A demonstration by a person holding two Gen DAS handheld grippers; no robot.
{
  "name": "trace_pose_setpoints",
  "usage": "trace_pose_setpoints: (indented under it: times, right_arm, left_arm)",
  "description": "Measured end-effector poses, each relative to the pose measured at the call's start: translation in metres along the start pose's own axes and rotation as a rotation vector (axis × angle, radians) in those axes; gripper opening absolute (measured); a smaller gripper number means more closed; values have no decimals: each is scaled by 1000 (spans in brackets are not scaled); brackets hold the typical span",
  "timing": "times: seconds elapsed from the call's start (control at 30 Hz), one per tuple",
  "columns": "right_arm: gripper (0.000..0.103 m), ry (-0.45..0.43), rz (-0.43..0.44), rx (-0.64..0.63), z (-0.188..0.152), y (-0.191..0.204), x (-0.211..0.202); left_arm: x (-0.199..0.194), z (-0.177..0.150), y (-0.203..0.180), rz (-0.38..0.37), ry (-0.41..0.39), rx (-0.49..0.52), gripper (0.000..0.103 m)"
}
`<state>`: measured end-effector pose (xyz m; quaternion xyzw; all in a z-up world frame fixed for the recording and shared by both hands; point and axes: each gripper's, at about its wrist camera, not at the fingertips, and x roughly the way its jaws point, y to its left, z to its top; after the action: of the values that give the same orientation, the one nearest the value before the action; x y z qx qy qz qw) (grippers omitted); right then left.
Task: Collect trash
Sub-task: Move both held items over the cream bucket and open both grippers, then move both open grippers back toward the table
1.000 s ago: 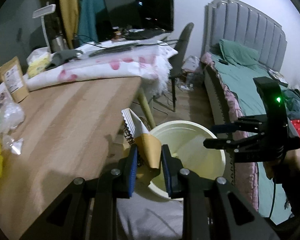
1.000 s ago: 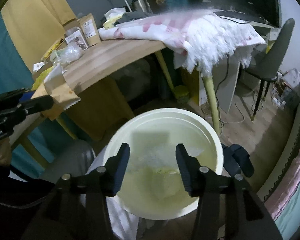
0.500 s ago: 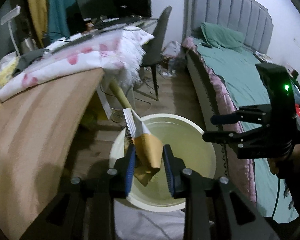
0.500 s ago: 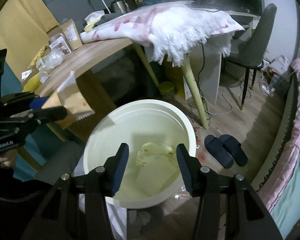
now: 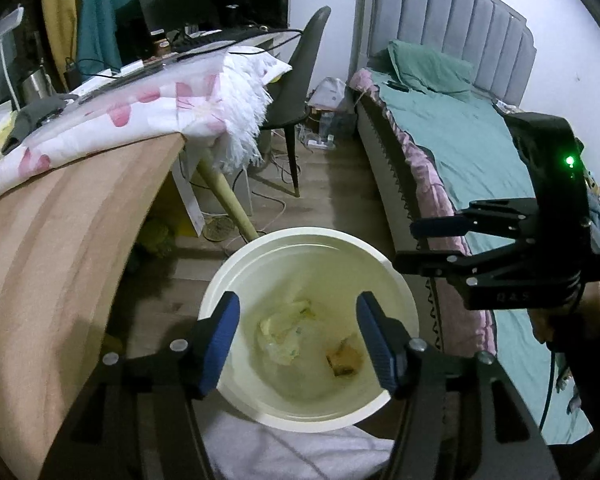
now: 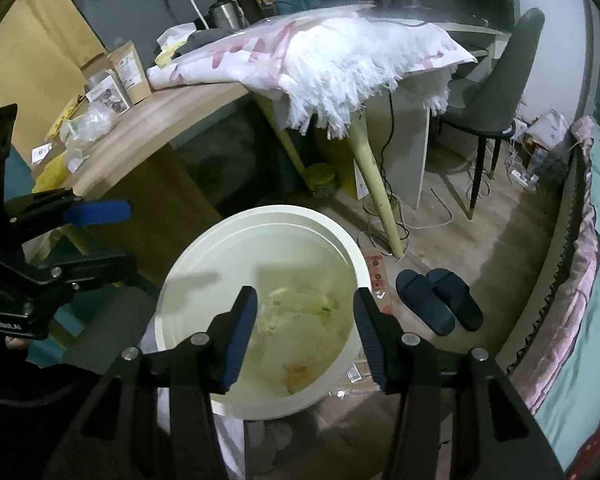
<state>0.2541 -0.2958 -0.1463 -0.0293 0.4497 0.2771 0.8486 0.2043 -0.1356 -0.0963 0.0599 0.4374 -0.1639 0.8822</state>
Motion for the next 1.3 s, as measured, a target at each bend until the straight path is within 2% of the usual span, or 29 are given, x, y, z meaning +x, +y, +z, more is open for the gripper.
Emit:
trace_pose_setpoints:
  times: [0.13, 0.57, 0.97, 1.3]
  right_arm:
    - [54, -3, 7, -30, 8, 13, 1]
    - [54, -19, 46, -137, 43, 70, 5]
    - [54, -54, 128, -230, 81, 140, 8]
    - [54, -74, 198, -324, 110, 214, 16]
  left_arm:
    - [-13, -3, 10, 12, -23, -23, 61]
    - [-58, -22, 60, 87, -92, -128, 61]
    - [-109, -43, 112, 168, -162, -230, 61]
    - [-146, -66, 157, 238, -200, -302, 61]
